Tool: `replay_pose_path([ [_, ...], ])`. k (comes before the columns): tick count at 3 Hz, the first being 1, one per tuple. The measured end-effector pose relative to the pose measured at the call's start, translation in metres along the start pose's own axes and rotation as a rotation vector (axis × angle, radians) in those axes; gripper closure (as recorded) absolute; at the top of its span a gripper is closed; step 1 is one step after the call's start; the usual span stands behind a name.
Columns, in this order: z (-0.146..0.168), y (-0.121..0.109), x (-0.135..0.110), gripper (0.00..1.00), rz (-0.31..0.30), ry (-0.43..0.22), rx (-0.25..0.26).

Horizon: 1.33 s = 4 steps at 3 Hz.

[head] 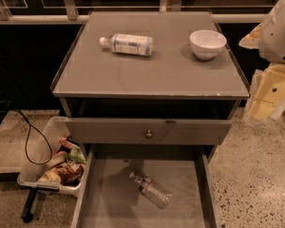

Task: Pick water bottle from middle drawer and place on counter

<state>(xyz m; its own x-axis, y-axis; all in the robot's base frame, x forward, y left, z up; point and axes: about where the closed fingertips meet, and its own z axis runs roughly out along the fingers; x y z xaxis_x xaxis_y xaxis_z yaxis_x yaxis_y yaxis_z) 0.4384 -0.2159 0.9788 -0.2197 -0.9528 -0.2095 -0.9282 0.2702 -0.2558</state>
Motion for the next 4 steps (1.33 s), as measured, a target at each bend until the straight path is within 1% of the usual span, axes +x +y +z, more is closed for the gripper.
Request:
replay_pose_path([
  [1, 0.005, 0.002, -0.002, 0.00, 0.000, -0.012, -0.001],
  [2, 0.034, 0.016, -0.008, 0.00, -0.006, -0.069, -0.031],
  [3, 0.081, 0.034, -0.009, 0.00, 0.006, -0.173, -0.065],
  [4, 0.085, 0.032, -0.012, 0.00, 0.013, -0.198, -0.044],
])
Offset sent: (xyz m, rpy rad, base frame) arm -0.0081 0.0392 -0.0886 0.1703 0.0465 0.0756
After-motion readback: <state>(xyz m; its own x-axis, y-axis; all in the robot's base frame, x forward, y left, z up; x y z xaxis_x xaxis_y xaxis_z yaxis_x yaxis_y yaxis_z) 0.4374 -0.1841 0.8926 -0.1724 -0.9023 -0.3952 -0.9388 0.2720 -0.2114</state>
